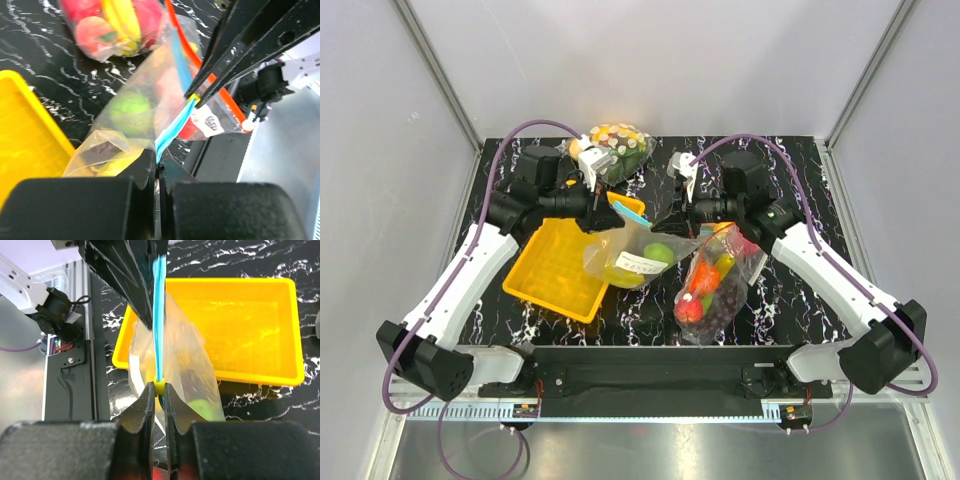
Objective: Open the zip-top bag and remove the fake food
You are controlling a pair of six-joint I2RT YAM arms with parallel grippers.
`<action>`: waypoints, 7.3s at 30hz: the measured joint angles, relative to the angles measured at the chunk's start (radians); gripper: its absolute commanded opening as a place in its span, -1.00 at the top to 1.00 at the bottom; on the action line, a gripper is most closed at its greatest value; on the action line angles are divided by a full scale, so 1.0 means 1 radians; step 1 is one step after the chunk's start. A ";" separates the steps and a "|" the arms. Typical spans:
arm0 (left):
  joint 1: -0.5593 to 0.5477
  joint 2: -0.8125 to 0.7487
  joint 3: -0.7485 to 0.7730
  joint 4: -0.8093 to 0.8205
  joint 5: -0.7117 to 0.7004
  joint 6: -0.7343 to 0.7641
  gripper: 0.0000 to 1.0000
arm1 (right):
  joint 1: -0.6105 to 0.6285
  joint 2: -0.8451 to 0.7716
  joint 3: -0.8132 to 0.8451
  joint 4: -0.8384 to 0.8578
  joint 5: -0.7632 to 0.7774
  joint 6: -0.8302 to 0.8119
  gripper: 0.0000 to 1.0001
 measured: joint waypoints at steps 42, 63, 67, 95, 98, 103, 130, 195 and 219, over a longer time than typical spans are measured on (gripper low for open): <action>0.162 0.042 0.191 -0.011 0.008 0.058 1.00 | -0.017 -0.307 -0.009 -0.366 0.346 0.101 -0.41; -0.048 0.199 0.231 -0.046 0.071 0.081 1.00 | -0.019 0.071 0.335 -0.342 0.312 0.272 -0.36; -0.059 0.220 0.229 -0.042 0.069 0.081 1.00 | -0.019 0.071 0.331 -0.318 0.305 0.276 -0.36; -0.059 0.312 0.206 -0.022 0.060 0.098 1.00 | 0.013 0.111 0.283 -0.402 0.354 0.181 -0.22; -0.059 0.316 0.206 -0.021 0.052 0.098 1.00 | 0.015 0.111 0.283 -0.414 0.366 0.174 -0.21; -0.059 0.316 0.207 -0.020 0.039 0.098 1.00 | 0.026 0.111 0.283 -0.423 0.383 0.166 -0.03; -0.061 0.333 0.233 -0.031 0.027 0.106 1.00 | 0.068 0.154 0.319 -0.430 0.423 0.163 0.05; -0.079 0.322 0.214 -0.073 -0.040 0.119 1.00 | 0.137 0.146 0.345 -0.473 0.600 0.154 -0.03; -0.082 0.336 0.227 -0.091 -0.071 0.109 1.00 | 0.190 0.155 0.396 -0.518 0.632 0.157 0.09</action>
